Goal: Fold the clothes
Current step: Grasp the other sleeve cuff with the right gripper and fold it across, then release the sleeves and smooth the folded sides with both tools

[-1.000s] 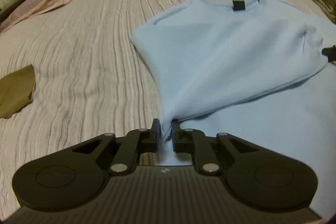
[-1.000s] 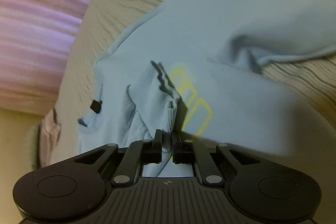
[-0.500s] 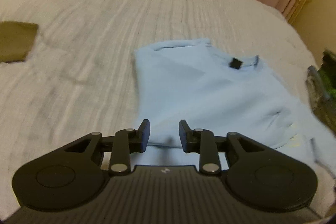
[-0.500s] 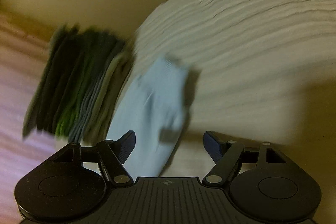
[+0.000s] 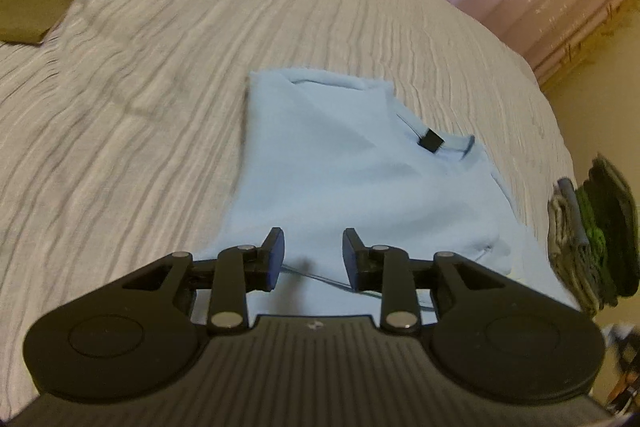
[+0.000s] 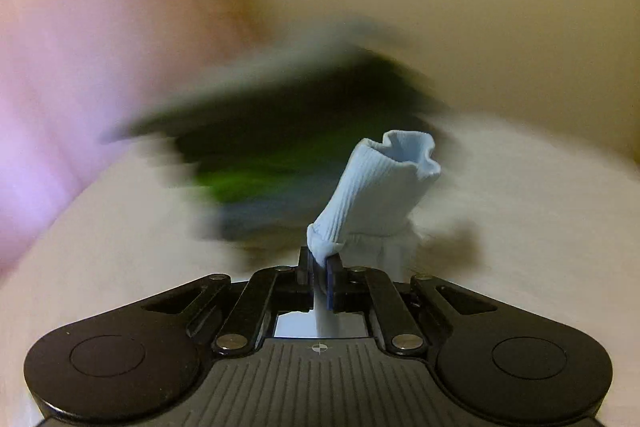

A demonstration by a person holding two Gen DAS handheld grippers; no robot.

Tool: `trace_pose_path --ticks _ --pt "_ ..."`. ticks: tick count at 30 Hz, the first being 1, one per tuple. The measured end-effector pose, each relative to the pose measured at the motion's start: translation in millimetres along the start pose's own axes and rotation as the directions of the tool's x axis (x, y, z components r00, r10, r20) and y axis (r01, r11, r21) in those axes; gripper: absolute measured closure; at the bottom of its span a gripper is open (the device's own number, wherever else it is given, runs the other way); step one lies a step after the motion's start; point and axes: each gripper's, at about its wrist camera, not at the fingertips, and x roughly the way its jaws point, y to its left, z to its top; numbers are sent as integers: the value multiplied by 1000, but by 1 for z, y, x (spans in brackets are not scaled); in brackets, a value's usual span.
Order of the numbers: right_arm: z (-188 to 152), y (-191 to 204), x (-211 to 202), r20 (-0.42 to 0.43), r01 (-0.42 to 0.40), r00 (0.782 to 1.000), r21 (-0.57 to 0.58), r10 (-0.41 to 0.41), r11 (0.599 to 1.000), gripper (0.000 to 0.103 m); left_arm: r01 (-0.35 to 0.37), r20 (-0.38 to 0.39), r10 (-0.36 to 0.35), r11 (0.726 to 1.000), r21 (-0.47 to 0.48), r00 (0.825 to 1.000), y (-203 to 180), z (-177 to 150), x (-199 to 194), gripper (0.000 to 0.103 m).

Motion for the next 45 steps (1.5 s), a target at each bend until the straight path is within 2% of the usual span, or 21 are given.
trace_pose_path --ticks 2,4,5,7,9,10,11,12,14,18,20,22,24,27,31,32,33,35,38,41,45 --pt "1 78 -10 24 -141 989 -201 149 969 99 1 8 -1 1000 -24 1000 10 2 -6 77" --pt "-16 154 -30 -1 -294 948 -381 318 877 99 4 19 -3 999 -48 1000 20 4 -12 77" --pt "-29 188 -41 -29 -367 917 -458 399 810 99 5 24 -4 998 -60 1000 26 5 -15 77" --pt "-70 244 -63 -138 -509 833 -572 536 643 98 4 30 -1 997 -81 1000 37 7 -20 77" --pt "-124 285 -68 -326 -606 775 -626 541 491 93 0 30 3 995 -99 1000 48 8 -25 77" --pt "-153 300 -69 -403 -626 766 -646 501 437 53 -3 23 5 994 -105 1000 53 7 -25 77" --pt "-181 307 -69 -445 -623 773 -670 453 404 11 -6 16 8 994 -112 1000 58 6 -26 77" --pt "-204 305 -72 -465 -624 772 -684 433 378 9 -6 8 7 994 -114 1000 61 6 -26 77" --pt "-228 292 -67 -504 -615 787 -678 355 403 10 1 -8 -2 994 -107 1000 65 5 -24 76" --pt "-223 243 -42 -505 -535 832 -624 228 570 11 27 -35 -29 998 -65 999 63 9 -14 75" --pt "-208 215 -30 -487 -460 859 -604 156 651 37 54 -48 -54 998 -17 997 54 13 -4 75" --pt "-187 194 -11 -474 -398 873 -565 111 723 48 82 -56 -78 995 56 995 40 16 6 75" --pt "-167 181 7 -436 -369 890 -515 134 774 49 102 -57 -94 985 140 994 24 19 18 75" --pt "-153 177 40 -431 -396 882 -460 190 795 49 115 -61 -102 957 267 993 0 18 41 74" --pt "-146 151 71 -440 -218 898 -474 -15 853 49 -9 -70 44 901 434 997 -22 12 82 75" --pt "-145 144 77 -439 -164 895 -478 -73 863 49 -46 -58 79 899 435 995 -23 13 83 73" --pt "-138 136 75 -434 -136 897 -451 -84 882 49 -70 -47 98 906 417 994 -23 16 81 74" --pt "-124 122 54 -423 -141 906 -372 -33 918 49 -91 -15 105 918 386 994 -21 17 67 76" --pt "-126 108 16 -453 -231 890 -356 49 905 49 -125 -28 147 917 378 989 -21 -18 41 76" --pt "-154 92 -13 -545 -295 838 -401 33 867 49 -163 -56 198 911 379 979 -21 -60 17 76" --pt "-189 57 -64 -643 -334 764 -461 -50 822 49 -222 -88 274 897 383 958 -20 -118 -18 75"
